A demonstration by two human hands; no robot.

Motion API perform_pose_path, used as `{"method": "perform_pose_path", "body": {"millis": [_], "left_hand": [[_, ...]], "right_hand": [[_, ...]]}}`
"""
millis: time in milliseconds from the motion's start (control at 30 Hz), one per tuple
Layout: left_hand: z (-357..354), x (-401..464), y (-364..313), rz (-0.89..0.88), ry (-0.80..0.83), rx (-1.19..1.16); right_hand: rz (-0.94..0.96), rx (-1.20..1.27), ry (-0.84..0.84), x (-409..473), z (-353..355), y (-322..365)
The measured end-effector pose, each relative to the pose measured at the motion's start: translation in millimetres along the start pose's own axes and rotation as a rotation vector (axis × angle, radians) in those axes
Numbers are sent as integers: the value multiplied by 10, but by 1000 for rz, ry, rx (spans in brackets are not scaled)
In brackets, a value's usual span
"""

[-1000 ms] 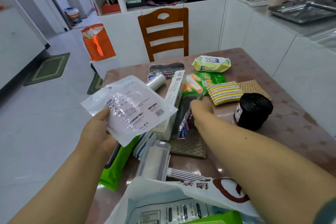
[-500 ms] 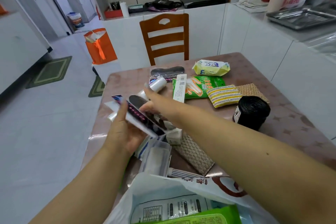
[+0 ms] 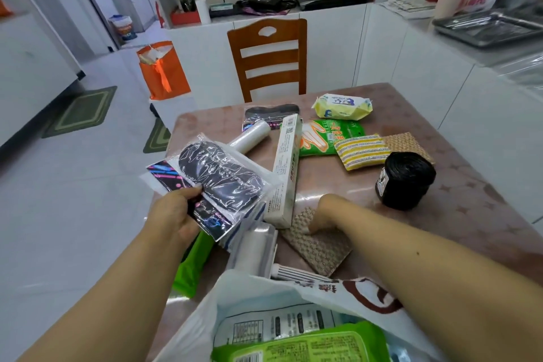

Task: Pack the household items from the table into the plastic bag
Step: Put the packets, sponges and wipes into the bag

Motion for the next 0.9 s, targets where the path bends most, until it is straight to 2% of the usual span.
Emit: {"method": "perform_pose_path", "body": {"millis": [100, 167, 233, 333, 400, 533, 600, 667, 733, 900], "left_hand": [[32, -30, 19, -3, -15, 42], [52, -38, 31, 4, -14, 62], [52, -46, 43, 0, -7, 73], [-9, -84, 102, -14, 12, 107], [-99, -119, 158, 2, 66, 110], [-354, -299, 196, 33, 223, 23], [-453, -405, 182, -5, 281, 30], [-435, -407, 159, -41, 242, 62], [-320, -314, 78, -37, 171, 50], [50, -117, -378, -85, 140, -123]], "right_hand": [[21, 195, 63, -171, 268, -37], [45, 389, -12, -288, 578, -81], [85, 709, -80, -394, 911, -150], [256, 1145, -21, -404, 1191, -126], [391, 1320, 55, -342, 1087, 68], [485, 1157, 23, -177, 604, 447], [490, 1064, -91, -213, 515, 575], [501, 951, -248, -248, 541, 672], [488, 1020, -269, -263, 624, 760], [426, 1190, -214, -115, 714, 859]]}}
Point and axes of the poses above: each hand's wrist, its own x-axis towards the middle knuckle, its own z-axis out of the back of the hand, y = z × x, the point moved 2 cm from there along x, towards the middle knuckle, and after that the axes turned 3 degrees about z, right-handed, at the moved point
